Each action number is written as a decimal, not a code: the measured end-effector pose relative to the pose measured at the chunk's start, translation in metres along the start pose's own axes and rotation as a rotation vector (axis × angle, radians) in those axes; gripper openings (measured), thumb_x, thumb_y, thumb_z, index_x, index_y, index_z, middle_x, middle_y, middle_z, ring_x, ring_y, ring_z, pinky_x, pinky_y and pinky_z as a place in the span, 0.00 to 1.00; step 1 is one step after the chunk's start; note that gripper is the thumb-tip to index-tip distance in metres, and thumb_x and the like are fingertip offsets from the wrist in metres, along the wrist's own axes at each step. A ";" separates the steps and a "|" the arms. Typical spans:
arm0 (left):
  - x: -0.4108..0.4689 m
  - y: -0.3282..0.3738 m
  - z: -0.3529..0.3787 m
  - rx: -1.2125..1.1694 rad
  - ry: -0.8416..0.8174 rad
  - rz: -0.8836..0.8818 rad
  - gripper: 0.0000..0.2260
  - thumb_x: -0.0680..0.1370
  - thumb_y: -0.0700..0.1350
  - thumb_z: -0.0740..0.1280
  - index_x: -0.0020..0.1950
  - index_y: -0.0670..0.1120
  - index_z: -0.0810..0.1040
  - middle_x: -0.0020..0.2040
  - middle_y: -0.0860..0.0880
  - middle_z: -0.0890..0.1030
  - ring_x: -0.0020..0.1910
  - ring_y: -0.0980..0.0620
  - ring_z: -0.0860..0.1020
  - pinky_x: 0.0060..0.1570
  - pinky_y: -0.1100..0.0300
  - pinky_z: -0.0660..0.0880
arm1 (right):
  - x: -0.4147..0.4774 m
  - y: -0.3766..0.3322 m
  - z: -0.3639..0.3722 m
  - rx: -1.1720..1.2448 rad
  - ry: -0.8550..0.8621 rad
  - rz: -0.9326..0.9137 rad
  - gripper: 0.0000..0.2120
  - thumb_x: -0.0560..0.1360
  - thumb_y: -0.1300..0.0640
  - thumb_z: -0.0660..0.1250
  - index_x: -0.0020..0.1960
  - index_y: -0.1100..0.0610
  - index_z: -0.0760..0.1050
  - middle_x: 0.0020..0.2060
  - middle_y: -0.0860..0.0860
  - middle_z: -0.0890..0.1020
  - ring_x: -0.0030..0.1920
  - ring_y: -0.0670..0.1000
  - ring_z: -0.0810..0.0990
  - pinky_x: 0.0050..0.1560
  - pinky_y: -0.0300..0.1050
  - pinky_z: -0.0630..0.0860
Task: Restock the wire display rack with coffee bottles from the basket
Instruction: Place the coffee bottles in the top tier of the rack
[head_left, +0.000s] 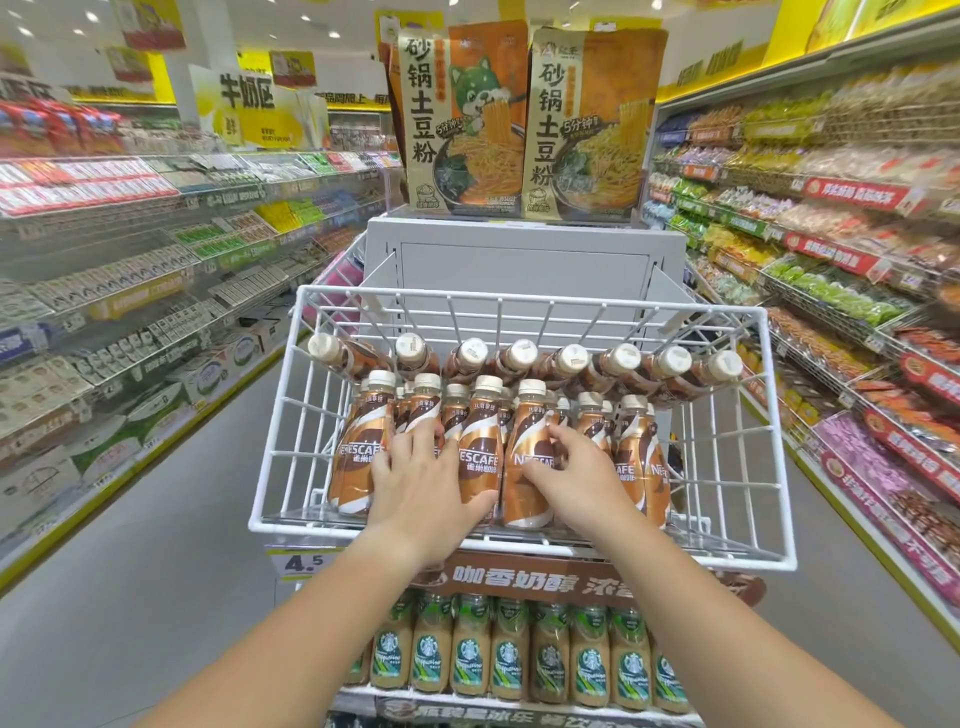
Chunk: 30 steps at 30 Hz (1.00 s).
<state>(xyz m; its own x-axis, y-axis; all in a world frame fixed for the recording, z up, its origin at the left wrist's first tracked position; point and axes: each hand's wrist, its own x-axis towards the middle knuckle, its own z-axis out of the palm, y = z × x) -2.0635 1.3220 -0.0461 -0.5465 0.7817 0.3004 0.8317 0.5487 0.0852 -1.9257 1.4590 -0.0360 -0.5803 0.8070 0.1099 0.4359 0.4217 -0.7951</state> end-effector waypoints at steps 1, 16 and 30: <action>-0.001 -0.002 0.000 0.006 -0.012 0.011 0.37 0.75 0.73 0.54 0.76 0.50 0.67 0.75 0.47 0.61 0.70 0.43 0.61 0.69 0.42 0.60 | 0.000 0.000 -0.001 0.000 0.003 -0.002 0.35 0.75 0.46 0.71 0.78 0.51 0.64 0.73 0.50 0.71 0.68 0.52 0.74 0.67 0.53 0.74; -0.004 0.000 -0.015 0.304 -0.198 0.049 0.39 0.80 0.70 0.39 0.83 0.46 0.40 0.83 0.44 0.37 0.82 0.41 0.44 0.74 0.28 0.44 | -0.003 -0.004 0.000 -0.134 -0.011 -0.072 0.37 0.76 0.41 0.69 0.79 0.54 0.61 0.76 0.51 0.66 0.74 0.53 0.66 0.73 0.52 0.66; -0.005 -0.005 -0.021 0.239 -0.264 0.054 0.37 0.81 0.69 0.41 0.82 0.49 0.33 0.82 0.47 0.33 0.82 0.42 0.39 0.75 0.28 0.42 | -0.012 -0.008 -0.003 -0.318 -0.052 -0.108 0.37 0.78 0.38 0.62 0.80 0.54 0.56 0.76 0.53 0.65 0.74 0.54 0.65 0.71 0.51 0.65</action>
<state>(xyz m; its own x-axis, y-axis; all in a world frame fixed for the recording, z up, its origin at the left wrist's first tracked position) -2.0625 1.3090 -0.0286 -0.5348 0.8440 0.0396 0.8307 0.5338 -0.1578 -1.9202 1.4477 -0.0291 -0.6657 0.7318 0.1460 0.5577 0.6179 -0.5541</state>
